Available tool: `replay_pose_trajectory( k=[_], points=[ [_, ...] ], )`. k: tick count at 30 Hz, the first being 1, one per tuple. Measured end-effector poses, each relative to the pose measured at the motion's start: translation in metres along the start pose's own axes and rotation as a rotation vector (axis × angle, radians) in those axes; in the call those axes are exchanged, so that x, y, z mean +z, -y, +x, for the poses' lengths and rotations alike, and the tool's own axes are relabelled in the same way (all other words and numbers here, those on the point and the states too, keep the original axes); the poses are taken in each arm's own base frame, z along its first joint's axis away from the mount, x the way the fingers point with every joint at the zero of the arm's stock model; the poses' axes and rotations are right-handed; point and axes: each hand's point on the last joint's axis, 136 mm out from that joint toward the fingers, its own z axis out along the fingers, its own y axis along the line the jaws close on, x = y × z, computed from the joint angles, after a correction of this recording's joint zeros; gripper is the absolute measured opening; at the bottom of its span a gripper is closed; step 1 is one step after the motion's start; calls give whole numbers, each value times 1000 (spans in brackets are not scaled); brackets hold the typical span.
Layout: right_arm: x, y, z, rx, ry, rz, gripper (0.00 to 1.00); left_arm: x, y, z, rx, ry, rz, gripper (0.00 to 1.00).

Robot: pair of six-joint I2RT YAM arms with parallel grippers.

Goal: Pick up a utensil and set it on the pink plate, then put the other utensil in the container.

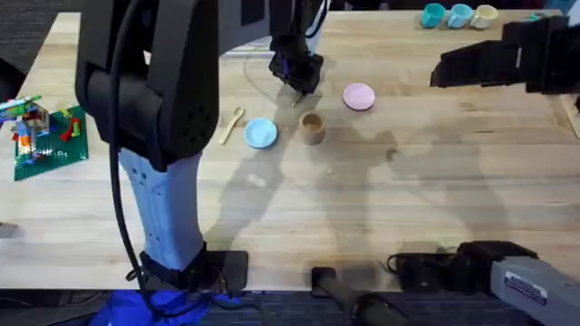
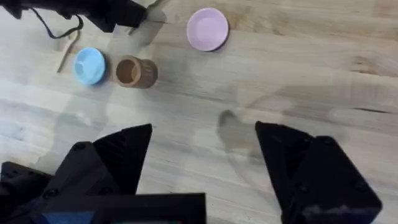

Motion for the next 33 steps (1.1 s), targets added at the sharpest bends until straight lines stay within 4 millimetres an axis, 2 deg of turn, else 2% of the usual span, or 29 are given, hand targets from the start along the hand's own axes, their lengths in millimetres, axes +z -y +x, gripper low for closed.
replay_pose_trajectory(
  k=[8, 19, 23, 28, 33],
  points=[
    [0, 0, 0, 0, 0, 0, 997, -6, -8, -3, -1, -4, -42, 61],
    [0, 0, 0, 0, 0, 0, 996, -48, -5, -45, 2, 89, -41, 42],
    [0, 0, 0, 0, 0, 0, 997, -56, -1, -49, 6, 93, -23, 41],
    [0, 0, 0, 0, 0, 0, 997, -56, 15, -43, 32, 66, -8, 40],
    [0, 0, 0, 0, 1, 0, 997, -55, 44, -38, 86, 49, 14, 41]
  ],
)
